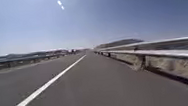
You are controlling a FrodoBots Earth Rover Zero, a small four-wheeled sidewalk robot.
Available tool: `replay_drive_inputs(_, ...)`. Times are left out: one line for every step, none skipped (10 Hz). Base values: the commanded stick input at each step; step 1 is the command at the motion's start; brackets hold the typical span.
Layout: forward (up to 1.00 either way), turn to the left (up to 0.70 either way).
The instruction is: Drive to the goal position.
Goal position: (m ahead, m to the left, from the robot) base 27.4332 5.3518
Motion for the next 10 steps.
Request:
replay_drive_inputs(1.00, 0.00)
replay_drive_inputs(1.00, 0.00)
replay_drive_inputs(1.00, 0.00)
replay_drive_inputs(1.00, 0.00)
replay_drive_inputs(1.00, 0.00)
replay_drive_inputs(1.00, 0.00)
replay_drive_inputs(1.00, 0.00)
replay_drive_inputs(1.00, 0.00)
replay_drive_inputs(1.00, 0.00)
replay_drive_inputs(1.00, 0.00)
